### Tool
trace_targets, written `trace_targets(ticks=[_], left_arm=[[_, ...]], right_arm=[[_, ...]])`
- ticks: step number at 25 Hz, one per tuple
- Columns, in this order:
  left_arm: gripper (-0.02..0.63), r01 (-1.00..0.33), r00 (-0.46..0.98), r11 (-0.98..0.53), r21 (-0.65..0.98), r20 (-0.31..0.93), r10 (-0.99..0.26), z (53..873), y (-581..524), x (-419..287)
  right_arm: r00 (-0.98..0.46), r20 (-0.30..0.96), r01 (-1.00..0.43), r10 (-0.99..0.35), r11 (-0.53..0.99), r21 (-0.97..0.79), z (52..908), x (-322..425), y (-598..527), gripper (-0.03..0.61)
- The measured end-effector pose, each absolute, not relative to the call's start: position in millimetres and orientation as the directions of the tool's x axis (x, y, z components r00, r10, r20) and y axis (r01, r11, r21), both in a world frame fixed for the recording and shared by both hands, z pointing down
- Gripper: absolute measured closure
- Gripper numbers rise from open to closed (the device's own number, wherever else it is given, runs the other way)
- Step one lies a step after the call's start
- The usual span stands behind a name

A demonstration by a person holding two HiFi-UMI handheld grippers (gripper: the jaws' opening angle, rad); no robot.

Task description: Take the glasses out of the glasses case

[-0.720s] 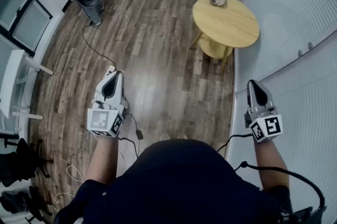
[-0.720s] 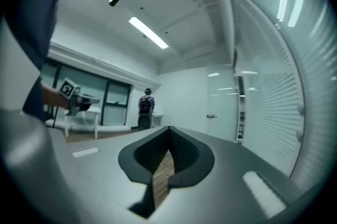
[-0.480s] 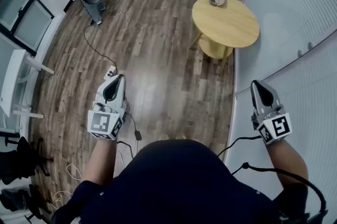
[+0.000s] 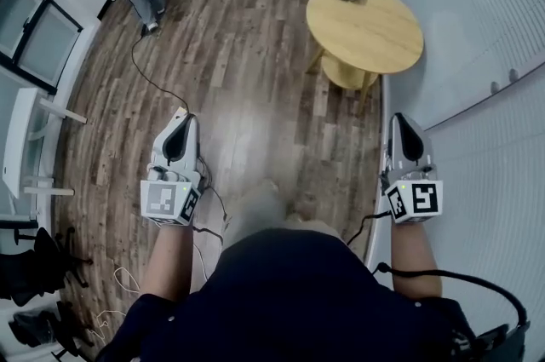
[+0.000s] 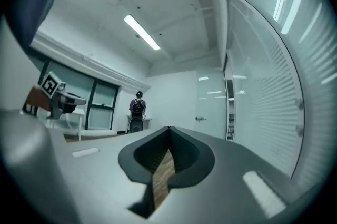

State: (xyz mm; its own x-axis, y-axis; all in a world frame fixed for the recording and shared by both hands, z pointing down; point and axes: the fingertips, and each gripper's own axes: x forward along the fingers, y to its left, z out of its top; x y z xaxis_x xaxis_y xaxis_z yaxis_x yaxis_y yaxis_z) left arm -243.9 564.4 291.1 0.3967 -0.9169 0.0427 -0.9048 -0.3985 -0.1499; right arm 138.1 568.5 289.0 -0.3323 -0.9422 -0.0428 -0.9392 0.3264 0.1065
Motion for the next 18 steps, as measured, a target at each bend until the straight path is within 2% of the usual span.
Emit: trace_targets(ticks=[2, 5, 7, 11, 18], left_arm=[[0.609, -0.899, 0.406, -0.410, -0.153, 0.059, -0.912, 296, 543, -247], [0.609, -0.889, 0.423, -0.429, -0.159, 0.070, -0.904, 303, 496, -264], [0.609, -0.893, 0.422, -0.427, -0.143, 0.067, -0.904, 308, 456, -278], [0.609, -0.886, 0.444, -0.449, -0.117, 0.067, -0.893, 314, 370, -292], [0.609, -0.857, 0.490, -0.486, -0.172, 0.021, -0.871, 286, 233, -321]], right_arm=[[-0.304, 0.000, -0.952, -0.953, 0.304, 0.030, 310, 138, 548, 0.571], [-0.299, 0.039, -0.943, -0.953, 0.302, 0.139, 339, 118, 517, 0.571], [-0.245, 0.019, -0.953, -0.969, 0.245, 0.179, 343, 116, 487, 0.571], [-0.124, -0.018, -0.987, -0.992, 0.121, 0.105, 336, 125, 409, 0.571], [-0.055, -0.071, -0.996, -0.996, 0.050, 0.069, 305, 97, 285, 0.571]])
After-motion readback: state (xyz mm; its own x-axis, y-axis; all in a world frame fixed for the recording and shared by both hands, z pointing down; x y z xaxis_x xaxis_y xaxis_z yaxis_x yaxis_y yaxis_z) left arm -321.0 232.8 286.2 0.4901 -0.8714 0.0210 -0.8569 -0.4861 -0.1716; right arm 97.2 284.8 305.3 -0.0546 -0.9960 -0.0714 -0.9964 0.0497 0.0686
